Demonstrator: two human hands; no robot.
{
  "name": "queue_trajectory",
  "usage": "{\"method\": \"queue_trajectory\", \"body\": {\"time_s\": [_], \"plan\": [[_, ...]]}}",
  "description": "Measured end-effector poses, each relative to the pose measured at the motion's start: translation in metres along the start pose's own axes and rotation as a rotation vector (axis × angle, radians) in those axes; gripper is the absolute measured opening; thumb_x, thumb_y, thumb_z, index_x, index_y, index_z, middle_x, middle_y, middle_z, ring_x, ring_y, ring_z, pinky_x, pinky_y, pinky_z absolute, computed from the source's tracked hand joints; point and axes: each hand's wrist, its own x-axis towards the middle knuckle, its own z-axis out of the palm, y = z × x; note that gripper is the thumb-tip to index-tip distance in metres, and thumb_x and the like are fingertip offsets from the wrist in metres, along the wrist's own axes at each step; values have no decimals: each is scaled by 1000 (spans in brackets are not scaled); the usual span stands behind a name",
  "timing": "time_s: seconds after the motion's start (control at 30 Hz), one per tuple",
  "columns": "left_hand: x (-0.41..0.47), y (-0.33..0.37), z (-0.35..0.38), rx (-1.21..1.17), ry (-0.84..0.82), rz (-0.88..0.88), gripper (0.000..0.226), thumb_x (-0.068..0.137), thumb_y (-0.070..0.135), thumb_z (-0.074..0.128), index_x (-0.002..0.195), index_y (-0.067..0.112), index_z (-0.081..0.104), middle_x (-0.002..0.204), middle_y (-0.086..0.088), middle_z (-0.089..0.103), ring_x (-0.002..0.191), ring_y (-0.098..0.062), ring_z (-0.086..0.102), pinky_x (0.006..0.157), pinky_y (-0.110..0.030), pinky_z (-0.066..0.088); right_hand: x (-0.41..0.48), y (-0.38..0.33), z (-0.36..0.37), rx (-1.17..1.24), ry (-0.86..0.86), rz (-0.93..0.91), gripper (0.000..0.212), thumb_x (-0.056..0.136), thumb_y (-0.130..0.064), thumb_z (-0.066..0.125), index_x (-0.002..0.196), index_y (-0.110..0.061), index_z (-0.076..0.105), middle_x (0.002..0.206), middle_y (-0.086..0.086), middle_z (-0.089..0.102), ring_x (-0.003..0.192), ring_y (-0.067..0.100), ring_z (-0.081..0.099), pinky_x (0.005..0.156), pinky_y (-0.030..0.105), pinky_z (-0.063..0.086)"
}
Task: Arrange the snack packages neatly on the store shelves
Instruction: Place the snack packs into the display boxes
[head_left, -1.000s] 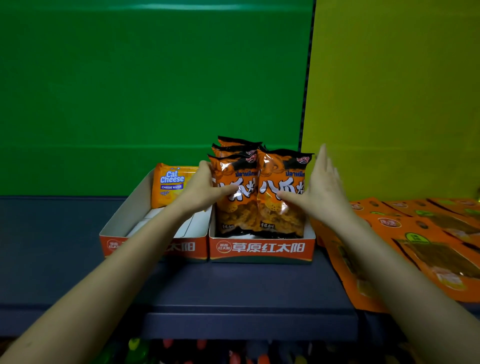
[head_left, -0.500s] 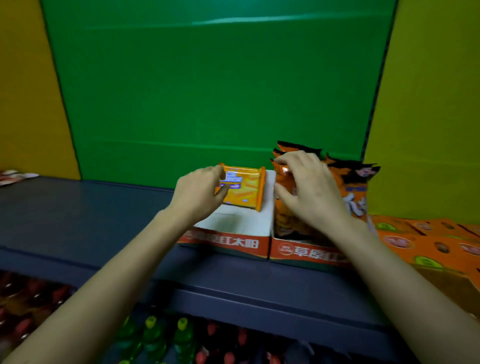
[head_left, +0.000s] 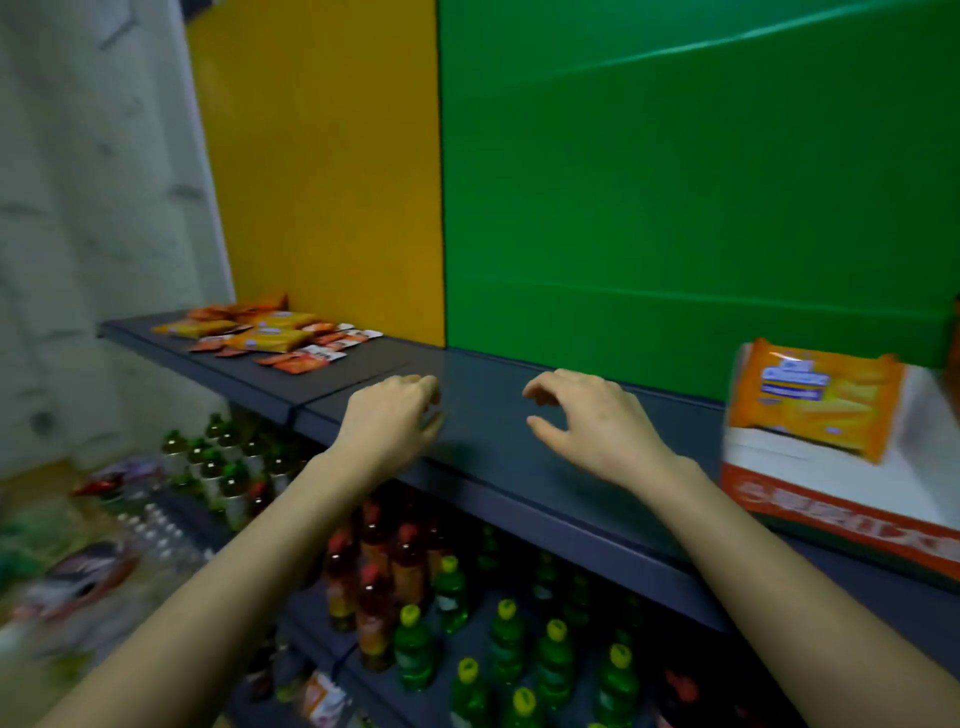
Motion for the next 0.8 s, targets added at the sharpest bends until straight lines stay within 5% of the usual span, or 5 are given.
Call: {"method": "queue_trajectory", "body": {"time_s": [0.37, 0.8], "plan": [[-39, -202, -3, 140, -69, -149, 29, 92, 39, 45, 103, 14, 54, 109, -3, 62, 104, -26, 57, 64, -30, 32, 126, -151, 96, 96, -81, -72, 30, 90, -38, 53, 118, -27, 56, 116, -6, 62, 110, 18, 57, 86, 34, 47], [12, -370, 55, 69, -55, -267, 29, 92, 42, 46, 105, 19, 57, 106, 2, 66, 99, -23, 60, 70, -33, 46, 295, -207, 205, 146, -204, -1, 29, 89, -38, 54, 115, -27, 60, 113, -5, 64, 109, 20, 57, 79, 31, 42]]}}
